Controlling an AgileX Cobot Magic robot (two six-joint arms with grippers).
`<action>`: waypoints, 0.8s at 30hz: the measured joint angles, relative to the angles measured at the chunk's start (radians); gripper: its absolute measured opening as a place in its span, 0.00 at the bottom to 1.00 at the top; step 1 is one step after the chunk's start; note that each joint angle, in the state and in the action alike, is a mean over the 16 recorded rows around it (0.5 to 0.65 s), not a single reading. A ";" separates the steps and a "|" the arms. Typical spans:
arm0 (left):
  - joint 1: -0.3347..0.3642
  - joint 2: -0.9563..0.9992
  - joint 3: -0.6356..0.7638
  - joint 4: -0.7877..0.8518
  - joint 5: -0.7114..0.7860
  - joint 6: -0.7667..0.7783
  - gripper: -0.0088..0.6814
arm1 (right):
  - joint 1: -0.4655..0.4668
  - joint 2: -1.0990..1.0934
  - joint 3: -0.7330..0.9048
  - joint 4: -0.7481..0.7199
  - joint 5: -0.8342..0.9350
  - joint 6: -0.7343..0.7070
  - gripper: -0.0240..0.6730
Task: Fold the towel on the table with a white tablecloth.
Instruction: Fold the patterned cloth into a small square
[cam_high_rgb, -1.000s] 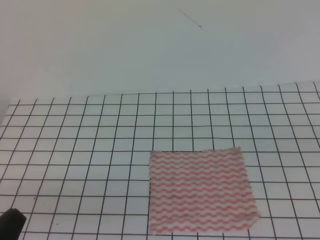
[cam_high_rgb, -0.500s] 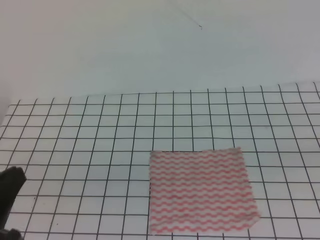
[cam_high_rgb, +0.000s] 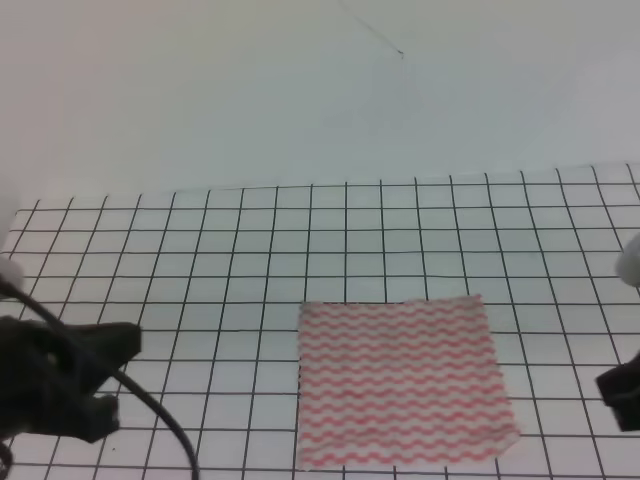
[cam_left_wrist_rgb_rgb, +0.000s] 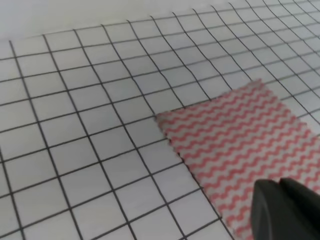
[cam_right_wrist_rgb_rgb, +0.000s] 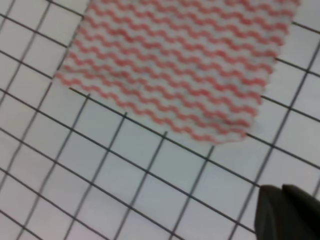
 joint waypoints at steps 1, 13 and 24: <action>-0.021 0.018 -0.007 0.017 -0.002 -0.013 0.01 | 0.000 0.024 -0.003 0.024 0.002 -0.024 0.03; -0.251 0.170 -0.052 0.186 -0.046 -0.316 0.05 | 0.000 0.277 -0.013 0.161 -0.043 -0.213 0.18; -0.270 0.294 -0.104 0.164 -0.009 -0.423 0.20 | 0.000 0.468 -0.022 0.171 -0.159 -0.257 0.31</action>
